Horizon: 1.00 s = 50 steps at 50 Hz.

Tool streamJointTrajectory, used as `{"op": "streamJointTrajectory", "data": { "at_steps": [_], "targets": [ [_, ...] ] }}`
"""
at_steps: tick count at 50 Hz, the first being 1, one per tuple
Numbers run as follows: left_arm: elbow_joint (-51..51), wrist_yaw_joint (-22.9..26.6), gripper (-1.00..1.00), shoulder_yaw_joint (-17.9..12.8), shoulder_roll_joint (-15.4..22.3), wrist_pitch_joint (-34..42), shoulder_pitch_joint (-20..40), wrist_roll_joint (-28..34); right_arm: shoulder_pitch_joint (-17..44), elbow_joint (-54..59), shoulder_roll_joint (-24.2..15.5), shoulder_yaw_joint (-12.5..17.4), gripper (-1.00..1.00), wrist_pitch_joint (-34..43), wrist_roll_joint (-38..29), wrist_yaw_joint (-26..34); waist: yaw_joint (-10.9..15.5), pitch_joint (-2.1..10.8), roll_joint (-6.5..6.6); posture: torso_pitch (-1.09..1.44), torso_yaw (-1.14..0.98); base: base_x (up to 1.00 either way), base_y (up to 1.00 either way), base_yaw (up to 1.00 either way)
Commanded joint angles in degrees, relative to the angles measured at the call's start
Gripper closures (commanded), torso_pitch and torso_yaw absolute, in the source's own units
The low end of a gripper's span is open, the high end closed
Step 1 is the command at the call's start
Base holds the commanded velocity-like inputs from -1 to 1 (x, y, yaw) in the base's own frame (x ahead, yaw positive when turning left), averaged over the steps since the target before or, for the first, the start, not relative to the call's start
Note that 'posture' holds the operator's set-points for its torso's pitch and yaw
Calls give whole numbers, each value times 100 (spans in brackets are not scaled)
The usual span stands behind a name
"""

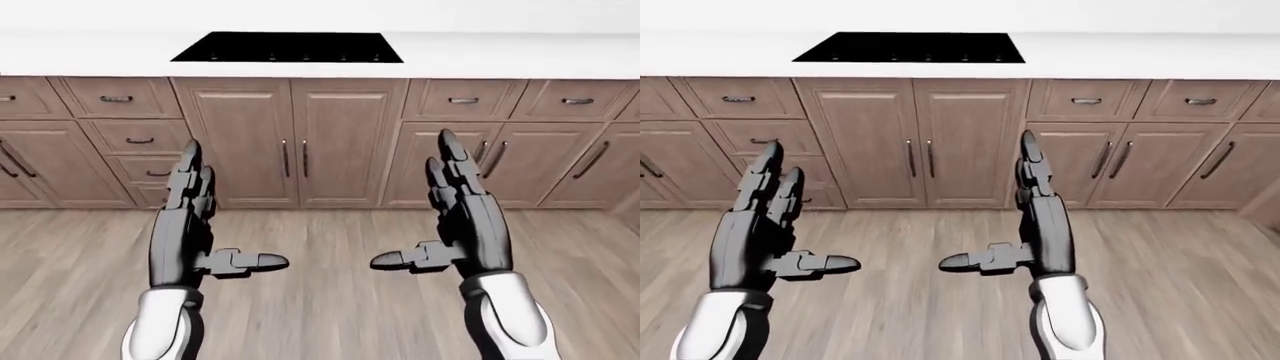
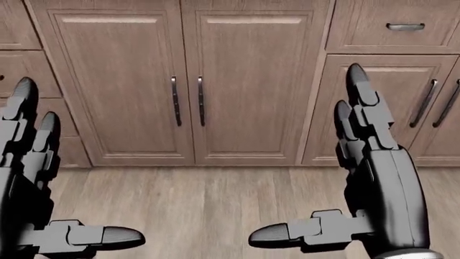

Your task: Navigate to the stove.

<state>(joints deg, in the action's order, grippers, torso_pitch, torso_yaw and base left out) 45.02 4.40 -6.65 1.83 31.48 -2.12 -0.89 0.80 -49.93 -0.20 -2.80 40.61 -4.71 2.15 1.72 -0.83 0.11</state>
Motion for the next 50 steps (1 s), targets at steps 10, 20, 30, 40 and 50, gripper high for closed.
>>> {"op": "streamJointTrajectory", "data": {
  "at_steps": [10, 20, 30, 40, 50],
  "targets": [
    [109, 33, -100, 66, 3, -161, 116, -1, 152, -144, -15, 86, -100, -72, 5, -69, -188, -139, -261, 0, 0, 73, 4, 0],
    [132, 33, -100, 61, -16, -171, 70, -27, 95, -112, -15, 86, -100, -116, 27, -115, -223, -13, 287, 0, 0, 73, 3, 0],
    [132, 22, -100, 44, -7, -170, 68, -39, 82, -79, -19, 104, -100, -137, 51, -134, -6, -40, 187, 0, 0, 55, 1, 0],
    [52, 15, -100, 60, -10, -207, 91, -63, 146, -121, -17, 135, -100, -48, 80, -175, -241, -112, -199, 0, 0, 45, 0, 0],
    [161, 26, -100, 29, 5, -80, 97, -83, 173, -186, -25, 139, -100, 29, 105, -196, -237, -95, 378, 0, 0, 43, 0, 0]
  ]
}}
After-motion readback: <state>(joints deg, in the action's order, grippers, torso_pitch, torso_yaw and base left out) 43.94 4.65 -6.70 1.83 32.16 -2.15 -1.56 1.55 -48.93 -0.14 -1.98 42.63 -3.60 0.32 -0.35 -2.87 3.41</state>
